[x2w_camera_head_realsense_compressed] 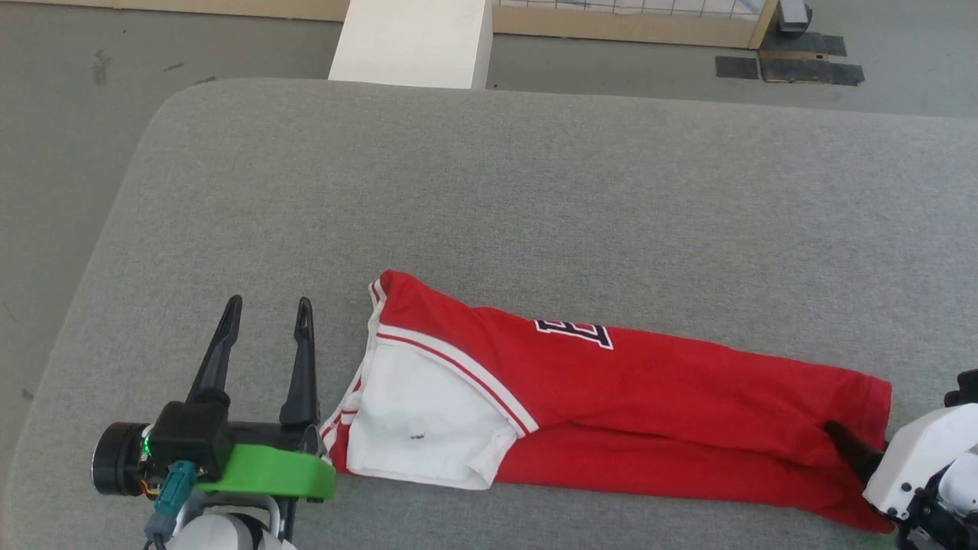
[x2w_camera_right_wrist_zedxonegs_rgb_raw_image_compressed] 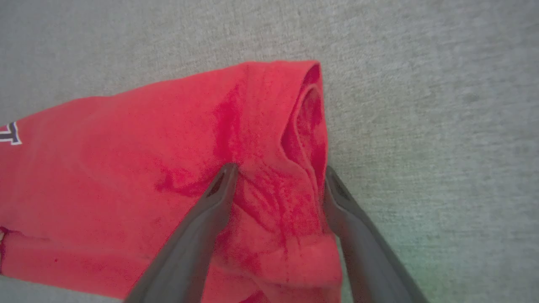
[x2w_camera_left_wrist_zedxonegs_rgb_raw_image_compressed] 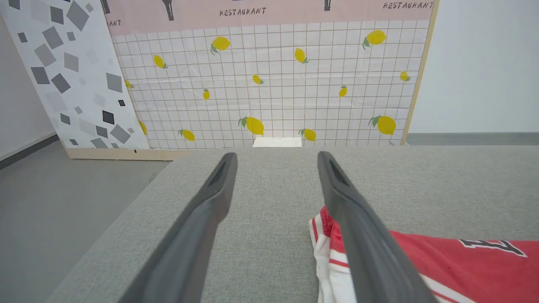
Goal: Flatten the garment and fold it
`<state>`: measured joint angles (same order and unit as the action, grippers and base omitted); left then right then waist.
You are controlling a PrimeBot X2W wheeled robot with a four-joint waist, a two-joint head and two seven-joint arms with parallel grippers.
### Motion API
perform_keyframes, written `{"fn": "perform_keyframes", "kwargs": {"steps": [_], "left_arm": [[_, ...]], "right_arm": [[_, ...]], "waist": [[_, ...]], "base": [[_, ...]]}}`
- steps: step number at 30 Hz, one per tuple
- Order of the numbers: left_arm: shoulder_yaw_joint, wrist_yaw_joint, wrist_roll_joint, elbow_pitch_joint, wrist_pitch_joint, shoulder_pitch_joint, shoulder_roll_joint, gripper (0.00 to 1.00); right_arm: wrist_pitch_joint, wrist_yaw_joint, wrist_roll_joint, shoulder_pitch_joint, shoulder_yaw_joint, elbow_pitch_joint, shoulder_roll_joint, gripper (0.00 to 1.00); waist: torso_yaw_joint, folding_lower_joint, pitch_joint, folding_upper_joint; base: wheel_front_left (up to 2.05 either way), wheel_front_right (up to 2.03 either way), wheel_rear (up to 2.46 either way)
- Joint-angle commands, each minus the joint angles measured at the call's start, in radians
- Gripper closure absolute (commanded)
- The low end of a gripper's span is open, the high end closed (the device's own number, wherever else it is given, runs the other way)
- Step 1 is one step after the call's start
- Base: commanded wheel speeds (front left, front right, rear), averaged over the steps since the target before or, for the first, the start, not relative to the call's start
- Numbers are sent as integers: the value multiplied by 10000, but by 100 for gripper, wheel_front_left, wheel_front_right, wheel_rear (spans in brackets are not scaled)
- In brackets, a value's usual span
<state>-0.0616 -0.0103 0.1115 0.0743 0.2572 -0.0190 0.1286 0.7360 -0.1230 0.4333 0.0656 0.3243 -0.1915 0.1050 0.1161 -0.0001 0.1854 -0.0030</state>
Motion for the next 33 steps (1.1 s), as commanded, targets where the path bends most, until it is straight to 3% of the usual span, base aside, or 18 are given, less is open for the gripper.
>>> {"fn": "perform_keyframes", "kwargs": {"steps": [1, 2, 3, 10, 23, 28, 33], "left_arm": [[78, -115, -100, -24, 45, -23, -94, 0], [121, -158, -128, -33, 45, -15, -129, 0], [171, -213, -158, -53, 45, -6, -169, 0], [534, -563, -317, -204, 45, 43, -374, 0], [694, -920, -431, -443, 45, 104, -521, 0], [718, -986, -426, -553, 45, 115, -561, 0], [800, -1032, -376, -662, 45, 215, -605, 0]], "right_arm": [[334, -77, 221, -319, -498, -479, -543, 57], [319, -77, 255, -334, -543, -480, -544, 89], [287, -77, 297, -345, -595, -478, -544, 100], [-644, -77, 214, -250, -552, -274, -311, 100], [-1668, -77, -1345, -251, 1031, -611, 1597, 100], [-1496, -77, -928, -140, 978, -603, 1644, 100], [-994, -77, -450, -494, 385, 263, 1601, 100]], "waist": [[15, 1, 20, 30], [14, 1, 20, 30], [11, 1, 16, 30], [-111, 1, -225, 30], [-305, 1, -505, 30], [-281, 1, -633, 30], [-253, 1, -888, 30]], "base": [[0, 0, 0], [0, 0, 0], [0, 0, 0], [0, 0, 0], [0, 0, 0], [0, 0, 0], [0, 0, 0]]}}
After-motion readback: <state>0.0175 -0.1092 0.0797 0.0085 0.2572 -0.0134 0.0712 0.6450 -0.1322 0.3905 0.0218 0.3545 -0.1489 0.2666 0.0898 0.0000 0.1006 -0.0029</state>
